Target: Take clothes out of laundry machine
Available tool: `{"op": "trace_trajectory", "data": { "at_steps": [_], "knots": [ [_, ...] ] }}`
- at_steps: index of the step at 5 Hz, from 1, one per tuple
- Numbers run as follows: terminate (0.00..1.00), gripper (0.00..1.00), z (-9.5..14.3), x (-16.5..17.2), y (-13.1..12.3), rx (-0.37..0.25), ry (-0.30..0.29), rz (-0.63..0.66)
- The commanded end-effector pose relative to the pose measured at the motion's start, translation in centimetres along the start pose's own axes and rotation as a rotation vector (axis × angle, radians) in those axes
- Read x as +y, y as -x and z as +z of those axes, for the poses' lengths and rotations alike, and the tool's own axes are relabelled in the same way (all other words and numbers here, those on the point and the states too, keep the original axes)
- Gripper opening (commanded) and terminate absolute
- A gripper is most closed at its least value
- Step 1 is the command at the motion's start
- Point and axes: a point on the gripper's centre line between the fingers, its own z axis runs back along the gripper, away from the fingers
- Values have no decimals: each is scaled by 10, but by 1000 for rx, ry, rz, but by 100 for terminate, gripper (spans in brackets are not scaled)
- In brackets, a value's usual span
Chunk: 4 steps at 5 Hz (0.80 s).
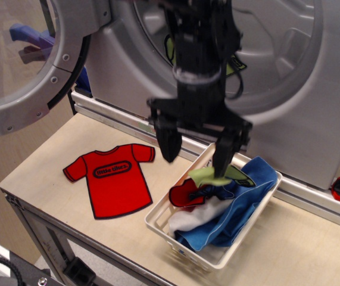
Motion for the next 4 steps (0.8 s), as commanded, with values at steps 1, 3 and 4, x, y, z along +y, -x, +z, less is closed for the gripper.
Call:
{"op": "trace_trajectory", "data": {
  "at_steps": [1,3,4],
  "knots": [
    [0,100,54,5,-29,-82,30,72],
    [0,100,60,-2,-40,-84,29,102],
    [100,100,60,-2,-40,-84,29,102]
  ]
}}
